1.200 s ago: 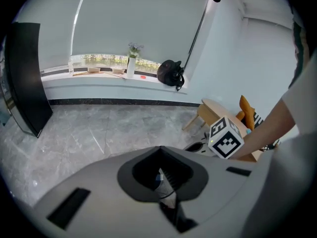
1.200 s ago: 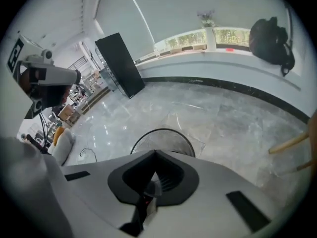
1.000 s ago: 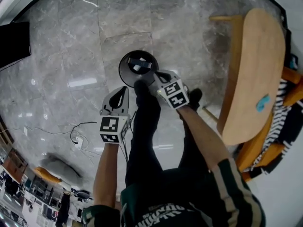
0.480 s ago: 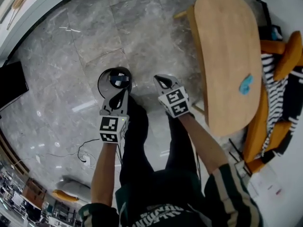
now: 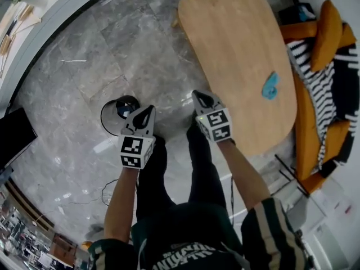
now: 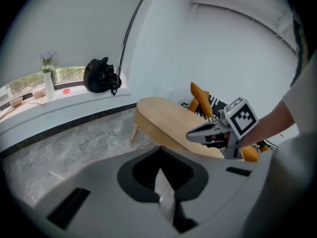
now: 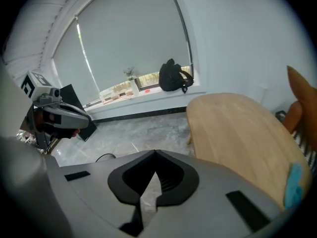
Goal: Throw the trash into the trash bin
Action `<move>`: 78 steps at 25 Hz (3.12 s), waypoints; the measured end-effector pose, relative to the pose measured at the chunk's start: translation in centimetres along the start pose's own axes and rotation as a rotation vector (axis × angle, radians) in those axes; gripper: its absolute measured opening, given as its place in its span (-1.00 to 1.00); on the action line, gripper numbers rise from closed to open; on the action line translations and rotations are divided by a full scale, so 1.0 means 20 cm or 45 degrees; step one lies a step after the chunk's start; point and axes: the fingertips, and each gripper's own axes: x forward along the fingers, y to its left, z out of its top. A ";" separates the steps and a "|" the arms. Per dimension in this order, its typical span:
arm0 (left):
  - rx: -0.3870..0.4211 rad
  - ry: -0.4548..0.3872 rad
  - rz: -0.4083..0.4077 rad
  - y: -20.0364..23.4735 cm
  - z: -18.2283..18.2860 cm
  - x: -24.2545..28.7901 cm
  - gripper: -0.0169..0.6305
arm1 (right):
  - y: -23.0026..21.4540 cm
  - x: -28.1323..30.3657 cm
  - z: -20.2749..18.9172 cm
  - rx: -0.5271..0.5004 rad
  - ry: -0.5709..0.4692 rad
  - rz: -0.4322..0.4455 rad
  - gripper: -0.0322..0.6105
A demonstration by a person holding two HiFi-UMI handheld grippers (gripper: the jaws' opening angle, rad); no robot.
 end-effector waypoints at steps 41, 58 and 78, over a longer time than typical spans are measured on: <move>0.039 0.123 -0.137 -0.81 0.04 0.70 -0.95 | -1.70 -0.56 -0.90 0.294 0.235 -0.587 -0.88; -0.306 -0.022 0.280 -0.02 -0.50 -0.28 -0.95 | -0.41 0.03 -0.31 -0.083 0.130 -0.188 -0.88; -0.593 -0.108 0.526 0.67 -1.32 -1.15 -0.95 | 1.50 0.85 -0.45 -0.483 0.303 0.327 -0.88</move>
